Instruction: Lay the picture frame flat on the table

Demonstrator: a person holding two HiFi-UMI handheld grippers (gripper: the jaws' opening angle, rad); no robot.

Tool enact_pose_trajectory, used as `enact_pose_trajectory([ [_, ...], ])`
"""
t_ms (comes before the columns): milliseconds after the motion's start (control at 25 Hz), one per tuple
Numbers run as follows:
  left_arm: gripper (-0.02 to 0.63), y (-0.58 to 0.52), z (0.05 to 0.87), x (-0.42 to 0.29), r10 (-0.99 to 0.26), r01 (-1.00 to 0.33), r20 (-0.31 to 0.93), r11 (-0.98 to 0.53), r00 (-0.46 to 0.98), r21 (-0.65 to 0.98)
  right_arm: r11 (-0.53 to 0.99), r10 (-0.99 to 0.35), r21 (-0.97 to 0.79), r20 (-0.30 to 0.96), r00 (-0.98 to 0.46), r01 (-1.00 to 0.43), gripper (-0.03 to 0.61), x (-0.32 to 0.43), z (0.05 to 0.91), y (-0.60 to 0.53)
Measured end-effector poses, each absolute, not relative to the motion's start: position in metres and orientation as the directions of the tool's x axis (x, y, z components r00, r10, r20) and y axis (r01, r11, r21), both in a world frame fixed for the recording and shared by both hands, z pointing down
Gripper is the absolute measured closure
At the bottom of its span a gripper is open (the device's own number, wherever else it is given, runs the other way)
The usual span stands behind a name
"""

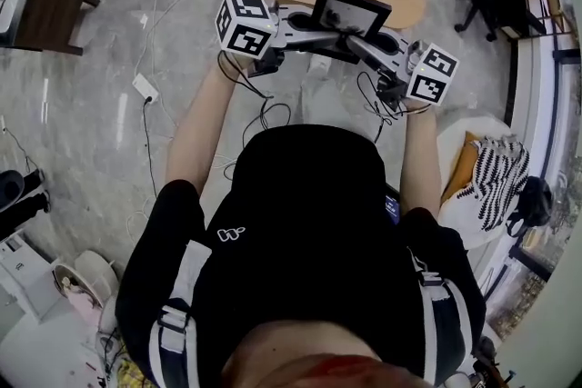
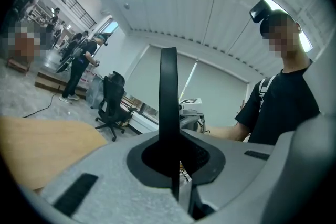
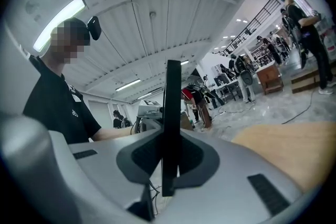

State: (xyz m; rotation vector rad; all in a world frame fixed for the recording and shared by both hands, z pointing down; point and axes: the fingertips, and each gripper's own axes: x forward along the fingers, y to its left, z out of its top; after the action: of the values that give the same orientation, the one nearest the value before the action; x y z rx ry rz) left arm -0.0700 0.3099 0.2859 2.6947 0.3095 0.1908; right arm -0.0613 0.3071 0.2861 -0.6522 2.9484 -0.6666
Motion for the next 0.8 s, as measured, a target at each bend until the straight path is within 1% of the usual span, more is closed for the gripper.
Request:
enact_pose_trajectory([
  [320,0.595,0.148,0.309,-0.044,0.158,0.073,0.125,-0.858,0.979,0.509,0.795,-0.367,-0.510,0.025,-0.930,-0.328,0.534,-0.036,0.308,0.145],
  [480,0.595,0.069,0.323,-0.019,0.141,0.037,0.146,-0.830,0.979,0.556,0.770,-0.356,-0.562,0.014,-0.934,-0.302,0.534,-0.011,0.323,0.066],
  [640,0.595,0.012,0.332,0.014,0.128,0.014,0.157,-0.815,0.979,0.579,0.754,-0.345,-0.592,0.011,-0.938,-0.284,0.534,0.023,0.333,0.008],
  [800,0.595,-0.024,0.345,0.025,0.126,0.010,0.148,-0.791,0.981,0.611,0.743,-0.335,-0.611,0.014,-0.942,-0.274,0.534,0.034,0.345,-0.027],
])
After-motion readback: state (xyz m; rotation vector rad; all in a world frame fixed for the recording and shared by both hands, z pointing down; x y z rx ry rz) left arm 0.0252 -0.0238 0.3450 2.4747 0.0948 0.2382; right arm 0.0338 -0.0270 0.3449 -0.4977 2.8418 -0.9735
